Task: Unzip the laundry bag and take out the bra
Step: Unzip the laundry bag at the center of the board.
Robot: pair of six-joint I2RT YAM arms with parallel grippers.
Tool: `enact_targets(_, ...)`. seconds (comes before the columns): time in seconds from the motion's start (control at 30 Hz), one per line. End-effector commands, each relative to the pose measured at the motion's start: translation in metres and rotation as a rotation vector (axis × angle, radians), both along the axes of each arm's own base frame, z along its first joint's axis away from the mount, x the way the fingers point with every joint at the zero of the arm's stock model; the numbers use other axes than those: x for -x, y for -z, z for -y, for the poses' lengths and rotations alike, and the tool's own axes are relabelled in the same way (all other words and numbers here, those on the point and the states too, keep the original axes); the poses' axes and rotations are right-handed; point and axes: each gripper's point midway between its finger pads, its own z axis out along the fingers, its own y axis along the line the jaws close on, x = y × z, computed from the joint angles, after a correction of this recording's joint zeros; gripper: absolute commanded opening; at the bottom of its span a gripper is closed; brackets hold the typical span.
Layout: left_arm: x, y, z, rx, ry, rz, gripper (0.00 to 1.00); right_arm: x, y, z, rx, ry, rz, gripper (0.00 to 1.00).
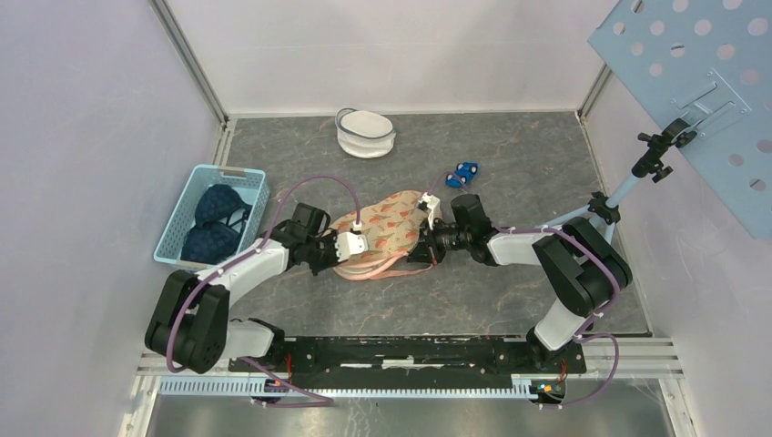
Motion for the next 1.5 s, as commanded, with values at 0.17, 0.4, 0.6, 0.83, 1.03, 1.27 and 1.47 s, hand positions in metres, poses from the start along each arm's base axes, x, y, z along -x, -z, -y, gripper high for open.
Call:
enact_targets(0.17, 0.004, -0.038, 0.017, 0.145, 0.003, 0.022, 0.17, -0.003, -0.018, -0.01, -0.094, 0.024, -0.007, 0.0)
enact_targets(0.4, 0.02, -0.079, 0.069, 0.22, 0.045, 0.063, 0.54, 0.009, -0.026, -0.031, -0.121, -0.041, 0.003, 0.0)
enact_targets(0.6, 0.021, -0.081, 0.104, 0.262, 0.053, 0.05, 0.62, 0.013, -0.028, -0.034, -0.125, -0.057, -0.001, 0.0)
enact_targets(0.83, 0.008, -0.051, 0.126, 0.201, 0.035, 0.044, 0.58, 0.014, -0.032, -0.035, -0.135, -0.066, 0.003, 0.0)
enact_targets(1.03, -0.004, -0.022, 0.102, 0.06, -0.03, 0.082, 0.05, 0.011, -0.029, -0.03, -0.11, -0.06, 0.03, 0.0)
enact_targets(1.27, 0.009, 0.006, 0.07, -0.079, -0.048, 0.034, 0.02, -0.01, -0.01, -0.004, -0.017, 0.028, 0.037, 0.0)
enact_targets(1.47, 0.008, 0.005, 0.06, -0.084, -0.064, 0.031, 0.02, -0.018, -0.014, 0.009, 0.003, 0.05, 0.068, 0.0)
